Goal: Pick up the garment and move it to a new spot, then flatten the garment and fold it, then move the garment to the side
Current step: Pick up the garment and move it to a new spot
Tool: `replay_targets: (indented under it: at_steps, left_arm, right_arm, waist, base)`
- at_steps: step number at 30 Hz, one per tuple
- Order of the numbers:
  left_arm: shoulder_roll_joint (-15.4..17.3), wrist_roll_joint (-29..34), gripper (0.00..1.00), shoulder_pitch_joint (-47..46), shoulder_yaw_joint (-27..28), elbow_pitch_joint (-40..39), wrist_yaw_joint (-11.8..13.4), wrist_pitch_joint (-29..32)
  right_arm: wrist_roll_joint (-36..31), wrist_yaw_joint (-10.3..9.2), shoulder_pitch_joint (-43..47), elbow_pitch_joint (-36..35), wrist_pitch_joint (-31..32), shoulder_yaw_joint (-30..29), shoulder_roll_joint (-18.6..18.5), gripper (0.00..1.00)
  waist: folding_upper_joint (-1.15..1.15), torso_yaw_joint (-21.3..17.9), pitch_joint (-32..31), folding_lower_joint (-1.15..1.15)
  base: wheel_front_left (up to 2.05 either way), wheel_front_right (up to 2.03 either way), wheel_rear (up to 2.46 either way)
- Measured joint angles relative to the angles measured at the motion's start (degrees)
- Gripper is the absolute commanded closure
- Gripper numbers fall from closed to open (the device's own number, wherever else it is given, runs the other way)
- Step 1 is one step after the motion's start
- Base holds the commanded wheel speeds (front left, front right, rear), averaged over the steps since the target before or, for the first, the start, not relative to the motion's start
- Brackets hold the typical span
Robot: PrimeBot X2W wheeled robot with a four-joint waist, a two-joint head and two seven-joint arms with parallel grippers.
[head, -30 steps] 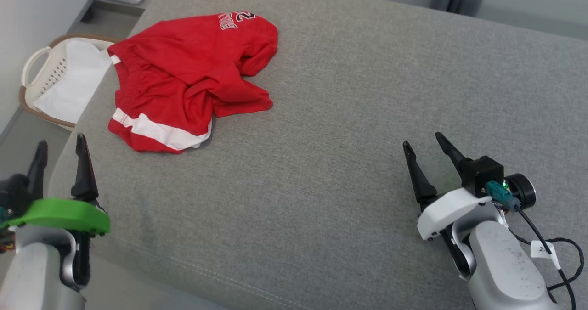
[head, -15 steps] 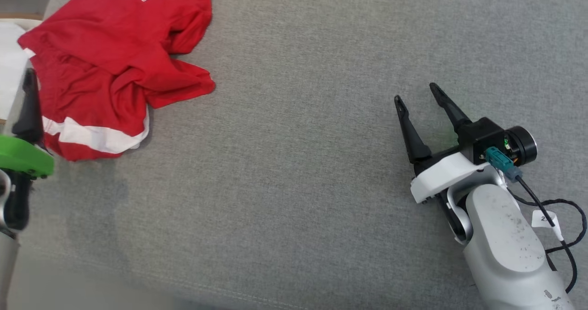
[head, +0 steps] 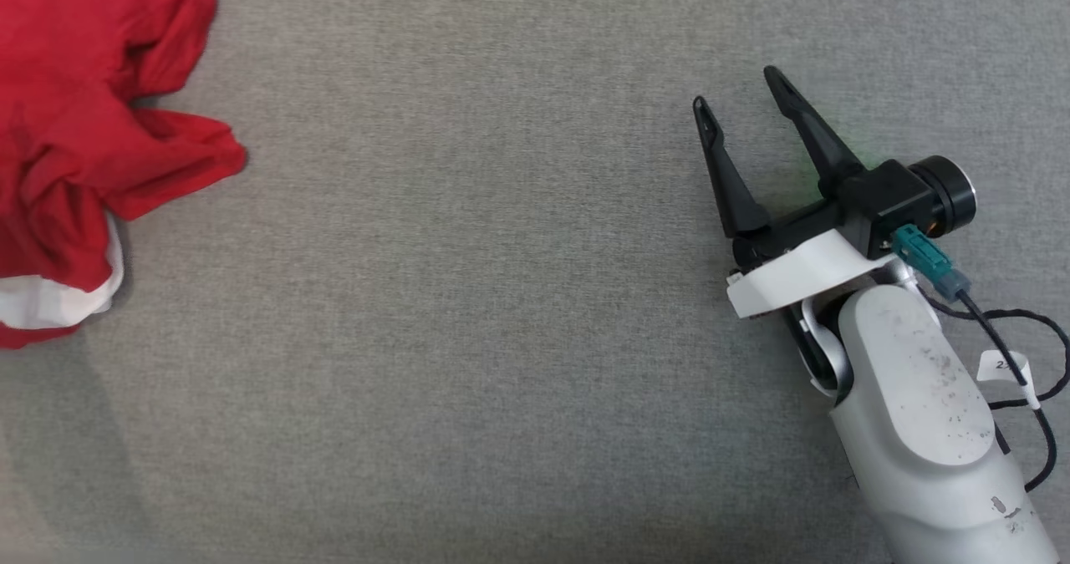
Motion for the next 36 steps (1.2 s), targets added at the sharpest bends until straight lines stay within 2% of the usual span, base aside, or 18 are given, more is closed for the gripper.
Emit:
replay_targets:
  at_steps: [7, 16, 17, 18, 19, 26, 36]
  left_arm:
    - [2.86, -9.32, 0.0, -1.16, -2.88, 2.53, 0.0, 8.25]
    - [4.88, -15.41, 0.0, -3.98, -4.24, 7.8, -0.14, 21.79]
    - [4.87, -15.97, 0.16, -4.29, -4.26, 8.24, -0.15, 22.85]
    - [4.89, -16.06, 0.68, -4.59, -4.42, 8.45, -0.15, 23.51]
    - [4.97, -15.99, 1.0, -4.76, -4.61, 8.59, -0.15, 23.7]
    - [5.15, -13.25, 1.0, -4.95, -6.42, 8.28, -0.02, 21.07]
    - [5.44, -8.94, 1.0, -9.0, -9.78, -0.66, 0.01, 15.79]
  right_arm:
    - [0.36, 0.0, -0.87, -3.35, -0.07, -0.32, 0.01, 0.0]
    - [0.21, 0.01, -1.21, -4.68, -0.15, -1.11, 0.33, 0.0]
    - [0.21, 0.01, -1.23, -4.66, -0.15, -1.16, 0.36, 0.0]
    - [0.21, 0.01, -1.23, -4.58, -0.15, -1.24, 0.35, 0.0]
    - [0.21, 0.01, -1.23, -4.44, -0.15, -1.26, 0.35, 0.0]
    - [0.78, 0.0, -0.82, -2.83, -0.12, -1.78, 0.03, 0.0]
    - [2.79, 0.0, 2.36, -0.57, -0.03, -2.4, -0.16, 0.0]
  waist:
    - [0.0, -4.01, 3.27, 0.0]
    - [0.01, -6.86, 5.96, 0.0]
    - [0.01, -6.97, 5.99, 0.0]
    - [0.0, -7.0, 5.94, 0.0]
    - [0.01, -7.01, 5.8, 0.0]
    - [0.0, -7.18, 3.65, 0.0]
    - [0.0, -8.14, -2.49, 0.0]
  base:
    - [0.0, 0.0, 0.0]
    - [0.0, 0.0, 0.0]
    - [0.0, 0.0, 0.0]
    - [0.0, 0.0, 0.0]
    - [0.0, 0.0, 0.0]
    - [0.0, 0.0, 0.0]
    - [0.0, 0.0, 0.0]
